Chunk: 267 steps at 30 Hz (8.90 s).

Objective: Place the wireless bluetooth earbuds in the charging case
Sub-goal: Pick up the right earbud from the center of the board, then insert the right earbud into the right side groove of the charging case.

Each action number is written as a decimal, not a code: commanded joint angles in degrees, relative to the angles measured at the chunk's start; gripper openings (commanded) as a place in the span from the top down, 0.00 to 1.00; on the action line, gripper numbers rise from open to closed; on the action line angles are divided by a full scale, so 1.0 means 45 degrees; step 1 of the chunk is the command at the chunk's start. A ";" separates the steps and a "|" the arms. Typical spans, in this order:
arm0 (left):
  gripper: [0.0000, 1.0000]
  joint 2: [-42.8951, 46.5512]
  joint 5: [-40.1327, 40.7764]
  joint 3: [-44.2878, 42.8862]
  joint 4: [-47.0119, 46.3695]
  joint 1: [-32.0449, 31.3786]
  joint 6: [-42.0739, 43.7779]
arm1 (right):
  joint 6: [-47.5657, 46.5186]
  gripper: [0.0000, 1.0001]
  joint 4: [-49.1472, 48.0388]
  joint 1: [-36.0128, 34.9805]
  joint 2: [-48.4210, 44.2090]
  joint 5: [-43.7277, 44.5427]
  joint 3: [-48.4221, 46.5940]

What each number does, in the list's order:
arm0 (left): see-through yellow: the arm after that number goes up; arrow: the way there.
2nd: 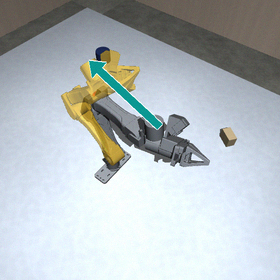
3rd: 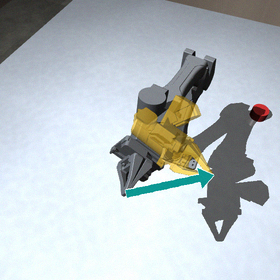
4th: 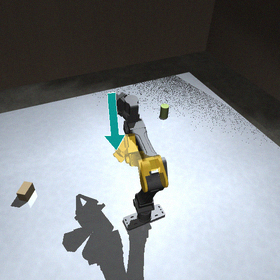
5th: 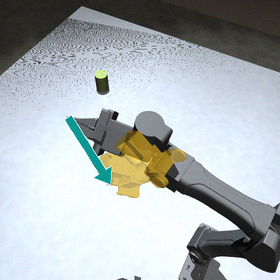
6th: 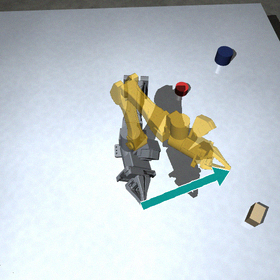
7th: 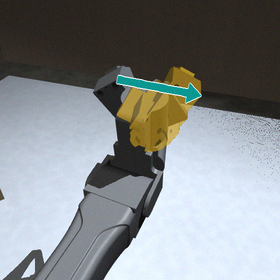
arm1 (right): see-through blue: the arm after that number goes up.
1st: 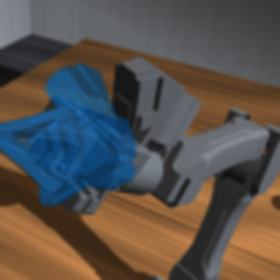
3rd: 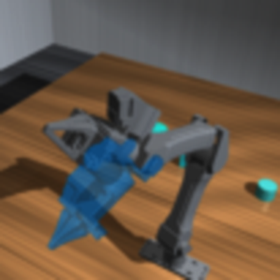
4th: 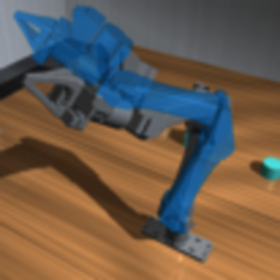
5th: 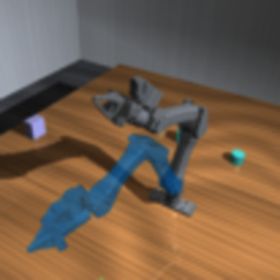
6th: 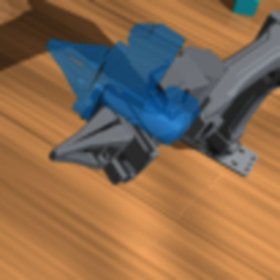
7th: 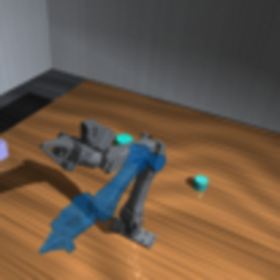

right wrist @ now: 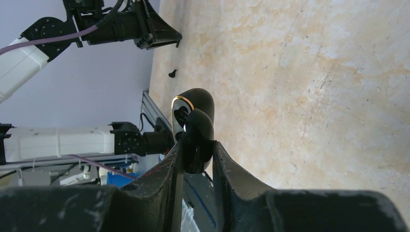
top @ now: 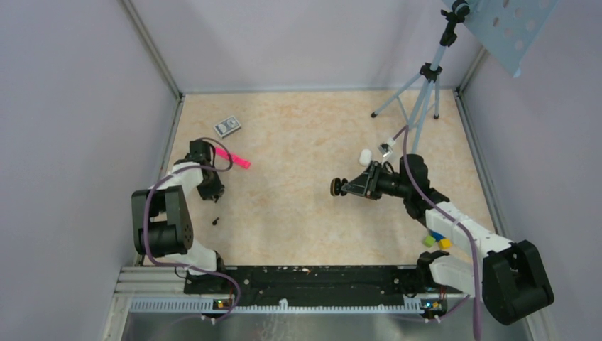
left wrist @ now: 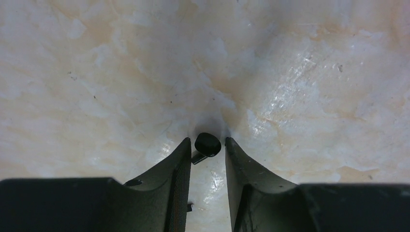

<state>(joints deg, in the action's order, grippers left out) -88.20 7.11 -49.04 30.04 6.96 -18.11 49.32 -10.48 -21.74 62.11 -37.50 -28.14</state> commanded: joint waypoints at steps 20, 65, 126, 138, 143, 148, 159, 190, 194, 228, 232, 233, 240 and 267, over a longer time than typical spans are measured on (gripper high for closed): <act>0.79 0.0722 -0.3421 0.0003 -0.0315 0.0157 -0.0491 | -0.0629 1.00 0.0966 -0.0151 -0.0877 0.0166 -0.0573; 0.89 0.4179 -1.3625 -0.1345 -0.7447 -0.6326 -0.1385 | -0.0415 1.00 0.1853 -0.1052 0.0416 0.0441 -0.1928; 0.90 0.2613 -0.9472 0.0539 -1.0868 -1.0414 -0.1285 | 0.2966 1.00 0.2631 -0.2338 -0.0056 0.3821 -0.2399; 0.91 0.2566 -0.9161 0.0435 -1.0300 -1.0417 -0.0717 | 0.3063 1.00 0.2092 -0.2338 0.0079 0.3589 -0.2243; 0.91 0.2580 -0.9128 0.0407 -1.0099 -1.0414 -0.0561 | 0.3035 1.00 0.2149 -0.2338 -0.0005 0.3653 -0.2276; 0.91 0.2730 -0.8920 0.0536 -0.9952 -1.0414 -0.0459 | 0.3043 1.00 0.2196 -0.2338 -0.0003 0.3703 -0.2282; 0.90 0.3122 -0.8781 0.0269 -0.9701 -1.0414 -0.0305 | 0.2927 1.00 0.2290 -0.2338 -0.0045 0.3742 -0.2248; 0.90 0.3262 -0.8177 -0.0593 -0.8399 -1.0414 0.0907 | 0.2729 1.00 0.2696 -0.2338 0.0037 0.3742 -0.2243; 0.90 0.3096 -0.8140 -0.0689 -0.7943 -1.0414 0.1276 | 0.2721 1.00 0.2808 -0.2353 -0.0017 0.3733 -0.2290; 0.90 0.3122 -0.9041 -0.0131 -0.8860 -1.0414 0.0446 | -0.1765 1.00 1.1762 -0.2914 0.3327 0.6653 -0.8037; 0.90 0.3008 -0.9035 -0.0100 -0.8985 -1.0415 0.0372 | -0.2271 1.00 1.2854 -0.3274 0.3807 0.8157 -0.8336; 0.90 0.3020 -0.9022 -0.0097 -0.8984 -1.0414 0.0389 | -0.2374 1.00 1.2924 -0.3316 0.3915 0.8274 -0.8307; 0.90 0.3182 -0.8963 0.0084 -0.8618 -1.0414 0.0470 | -0.2576 1.00 1.3670 -0.3956 0.4974 0.9764 -0.8608; 0.90 0.5308 -0.5826 0.1918 -0.6746 -1.0152 0.0653 | -0.2208 1.00 1.1259 -0.4818 0.6921 0.8749 -0.7210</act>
<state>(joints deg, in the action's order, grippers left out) -66.39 -21.98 -41.85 -1.56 -39.40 -16.10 38.76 42.85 -42.72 93.19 2.15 -60.62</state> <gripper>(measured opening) 0.246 0.126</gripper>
